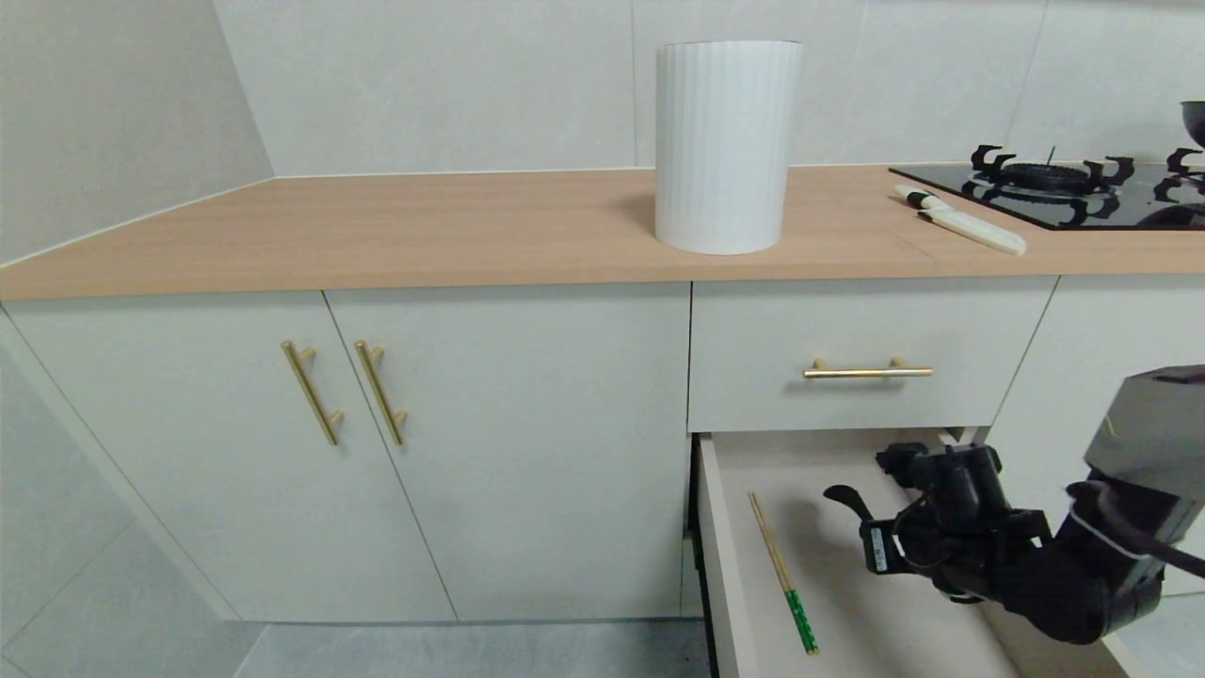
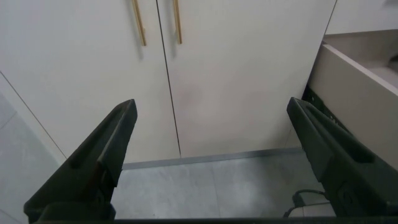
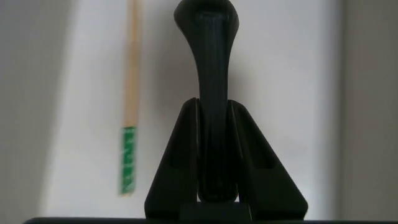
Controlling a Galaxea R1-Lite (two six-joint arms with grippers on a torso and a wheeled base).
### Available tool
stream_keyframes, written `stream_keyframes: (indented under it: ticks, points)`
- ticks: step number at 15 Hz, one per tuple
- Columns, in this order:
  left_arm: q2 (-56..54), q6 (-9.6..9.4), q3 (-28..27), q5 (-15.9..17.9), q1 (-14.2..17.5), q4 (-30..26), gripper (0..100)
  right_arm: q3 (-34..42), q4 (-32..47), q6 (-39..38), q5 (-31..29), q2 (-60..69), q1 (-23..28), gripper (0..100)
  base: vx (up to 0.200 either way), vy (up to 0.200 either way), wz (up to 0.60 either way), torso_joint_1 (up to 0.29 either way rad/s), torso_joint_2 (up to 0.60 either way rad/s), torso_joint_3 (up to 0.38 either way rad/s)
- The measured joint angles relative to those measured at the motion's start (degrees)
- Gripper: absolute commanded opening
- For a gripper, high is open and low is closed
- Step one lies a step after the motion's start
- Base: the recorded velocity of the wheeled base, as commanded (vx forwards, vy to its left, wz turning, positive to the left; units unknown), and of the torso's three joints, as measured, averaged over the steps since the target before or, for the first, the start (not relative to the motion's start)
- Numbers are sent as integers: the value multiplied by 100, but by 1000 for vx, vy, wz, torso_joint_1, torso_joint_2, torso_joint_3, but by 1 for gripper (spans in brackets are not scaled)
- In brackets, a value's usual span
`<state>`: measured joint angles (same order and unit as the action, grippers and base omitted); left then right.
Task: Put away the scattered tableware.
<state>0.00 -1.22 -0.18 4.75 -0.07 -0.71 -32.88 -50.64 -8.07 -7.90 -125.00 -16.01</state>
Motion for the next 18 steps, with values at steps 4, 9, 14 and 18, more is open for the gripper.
stream_keyframes:
  ticks: [4, 9, 14, 18]
  points:
    - [0, -1, 0, 0, -4, 0, 100, -127, -155, -24, -102, -857, -55, 0, 0, 0, 0, 0, 0, 0]
    - [0, -1, 0, 0, -2, 0, 100, -249, -156, -35, -105, -1342, -59, 0, 0, 0, 0, 0, 0, 0]
    - [0, -1, 0, 0, 0, 0, 100, -290, -156, -88, -197, -1414, -50, 0, 0, 0, 0, 0, 0, 0]
    - [0, 0, 0, 0, -2, 0, 100, -300, -156, -88, -200, -1419, -52, 0, 0, 0, 0, 0, 0, 0]
